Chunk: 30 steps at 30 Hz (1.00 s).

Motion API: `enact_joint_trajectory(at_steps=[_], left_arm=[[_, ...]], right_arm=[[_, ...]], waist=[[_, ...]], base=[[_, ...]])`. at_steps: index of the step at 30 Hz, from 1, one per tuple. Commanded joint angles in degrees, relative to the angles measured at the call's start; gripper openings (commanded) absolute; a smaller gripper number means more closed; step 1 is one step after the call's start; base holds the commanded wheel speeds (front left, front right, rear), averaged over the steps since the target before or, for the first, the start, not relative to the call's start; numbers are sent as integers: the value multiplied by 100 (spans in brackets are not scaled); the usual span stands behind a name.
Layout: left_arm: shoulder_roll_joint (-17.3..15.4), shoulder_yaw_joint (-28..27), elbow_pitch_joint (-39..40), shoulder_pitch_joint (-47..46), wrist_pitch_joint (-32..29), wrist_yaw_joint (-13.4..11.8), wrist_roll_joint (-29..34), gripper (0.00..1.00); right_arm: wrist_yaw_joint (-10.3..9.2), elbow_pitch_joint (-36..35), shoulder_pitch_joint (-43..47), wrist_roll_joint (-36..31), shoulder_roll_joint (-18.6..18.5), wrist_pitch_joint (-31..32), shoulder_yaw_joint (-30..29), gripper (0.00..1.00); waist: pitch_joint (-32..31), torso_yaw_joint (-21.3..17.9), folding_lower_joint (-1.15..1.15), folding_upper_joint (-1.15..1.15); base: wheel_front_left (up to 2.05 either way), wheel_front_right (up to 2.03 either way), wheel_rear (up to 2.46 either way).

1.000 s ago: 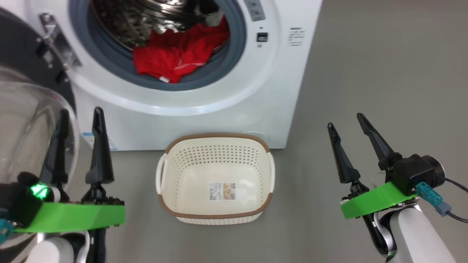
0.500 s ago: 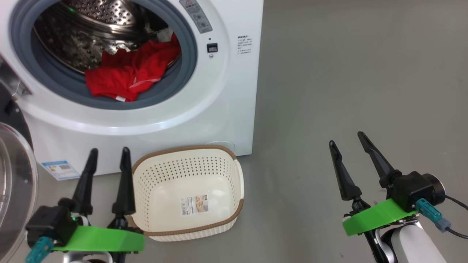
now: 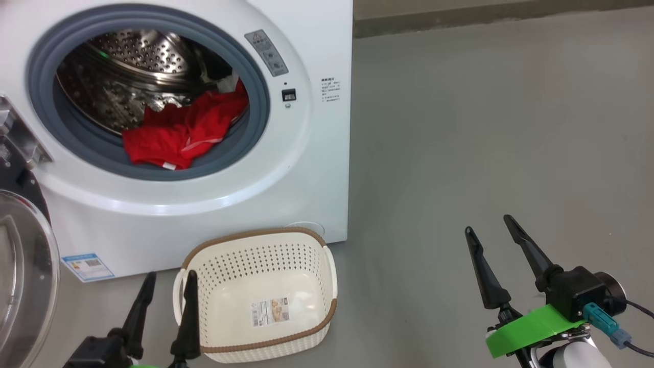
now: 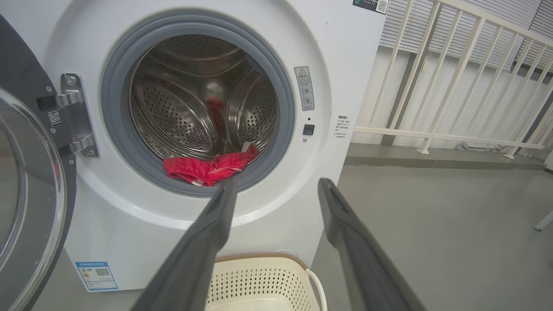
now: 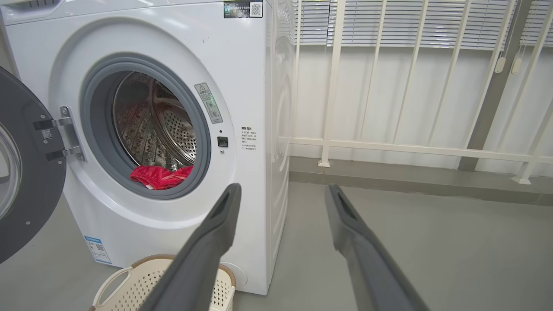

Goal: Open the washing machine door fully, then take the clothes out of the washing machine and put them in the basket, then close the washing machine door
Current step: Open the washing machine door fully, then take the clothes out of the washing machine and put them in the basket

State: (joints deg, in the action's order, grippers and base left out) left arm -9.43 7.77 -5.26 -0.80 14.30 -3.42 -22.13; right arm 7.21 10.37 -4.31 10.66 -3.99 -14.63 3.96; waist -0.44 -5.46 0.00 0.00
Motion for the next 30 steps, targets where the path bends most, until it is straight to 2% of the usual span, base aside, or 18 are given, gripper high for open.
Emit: enact_joint_trajectory(at_steps=[1,14,30], left_arm=[[-38,-231,127,-80,68,42,62,100],[70,-290,270,340,69,201,174,100],[37,-316,339,463,66,61,291,100]], right_arm=[[28,-119,-48,79,-79,-37,110,100],[28,-81,164,-4,-155,-37,-13,100],[28,-71,305,-69,-115,-37,-139,100]], waist=[[-58,-14,0,0],[-293,-17,0,0],[-382,-21,0,0]], base=[[0,0,0],[0,0,0],[0,0,0]])
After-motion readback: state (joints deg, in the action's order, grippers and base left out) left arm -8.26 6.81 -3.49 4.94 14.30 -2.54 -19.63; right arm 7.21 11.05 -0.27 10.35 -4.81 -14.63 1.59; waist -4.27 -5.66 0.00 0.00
